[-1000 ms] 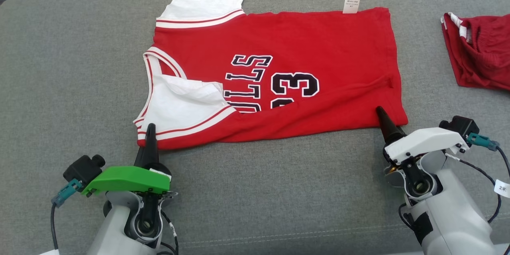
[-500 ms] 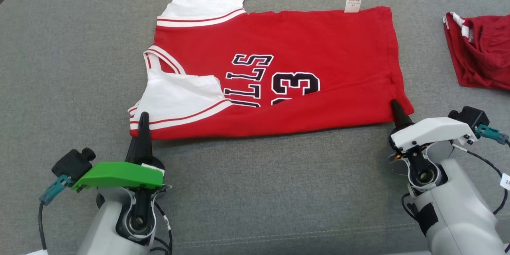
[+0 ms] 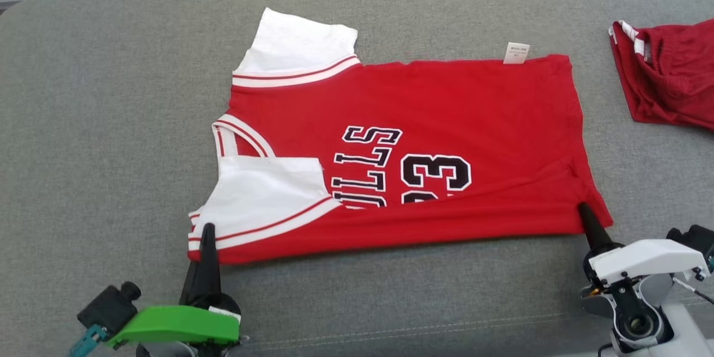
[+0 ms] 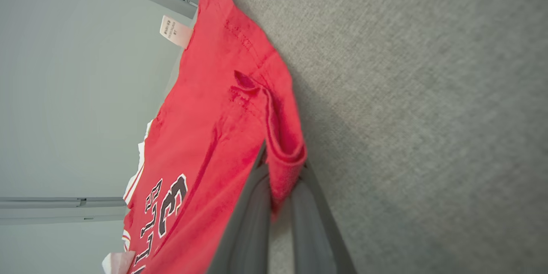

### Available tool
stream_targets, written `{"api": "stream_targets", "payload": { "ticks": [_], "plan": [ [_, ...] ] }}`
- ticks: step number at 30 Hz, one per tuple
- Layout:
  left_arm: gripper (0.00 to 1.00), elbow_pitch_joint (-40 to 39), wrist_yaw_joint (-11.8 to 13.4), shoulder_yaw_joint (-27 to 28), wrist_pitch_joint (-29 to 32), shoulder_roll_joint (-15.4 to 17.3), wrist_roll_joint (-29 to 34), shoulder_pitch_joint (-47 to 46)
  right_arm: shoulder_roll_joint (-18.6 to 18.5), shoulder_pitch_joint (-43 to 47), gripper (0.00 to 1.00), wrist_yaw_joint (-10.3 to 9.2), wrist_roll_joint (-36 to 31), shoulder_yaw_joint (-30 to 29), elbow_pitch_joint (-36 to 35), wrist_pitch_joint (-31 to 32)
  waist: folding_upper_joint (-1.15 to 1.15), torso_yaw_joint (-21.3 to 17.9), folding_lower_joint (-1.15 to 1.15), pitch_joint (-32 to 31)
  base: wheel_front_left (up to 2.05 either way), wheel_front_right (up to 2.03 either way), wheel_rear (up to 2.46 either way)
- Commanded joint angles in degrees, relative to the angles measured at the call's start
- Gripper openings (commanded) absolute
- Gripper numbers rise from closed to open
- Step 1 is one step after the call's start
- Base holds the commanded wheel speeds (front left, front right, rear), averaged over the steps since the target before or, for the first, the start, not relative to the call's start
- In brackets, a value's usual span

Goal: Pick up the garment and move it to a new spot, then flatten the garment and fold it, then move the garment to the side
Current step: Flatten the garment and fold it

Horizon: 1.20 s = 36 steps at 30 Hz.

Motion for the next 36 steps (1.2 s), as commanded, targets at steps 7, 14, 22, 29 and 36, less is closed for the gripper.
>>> {"api": "stream_targets", "payload": {
  "ticks": [7,14,22,29,36],
  "plan": [
    [0.0,2.13,3.6,-1.5,1.02,-0.43,1.11,2.82,0.75,4.08,0.0,-0.09,0.22,-0.39,-1.93,-0.39,0.0,-0.85,0.0,0.37,0.0,0.0,0.0],
    [0.44,5.25,5.56,-2.31,1.94,-0.94,1.7,1.03,0.18,4.05,0.9,-0.09,-0.75,0.68,-1.65,-2.47,0.0,-1.4,0.0,0.27,0.0,0.0,0.0],
    [1.0,5.93,6.96,-3.46,2.24,2.38,4.91,1.83,-1.37,6.03,1.0,-0.06,-1.23,0.86,-1.87,-5.65,0.0,-2.48,0.0,-0.05,0.0,0.0,0.0],
    [1.0,2.02,8.81,-1.99,2.41,8.1,8.6,0.71,-4.36,6.71,1.0,-0.06,-2.72,0.09,-3.94,-7.0,0.0,-3.62,0.0,-0.07,0.0,0.0,0.0],
    [1.0,-2.98,8.74,-3.09,7.51,14.02,12.03,-6.32,-7.49,4.65,1.0,-0.06,-6.19,-0.26,-7.37,-5.04,0.0,-4.8,0.0,0.43,0.0,0.0,0.0]
  ]
}}
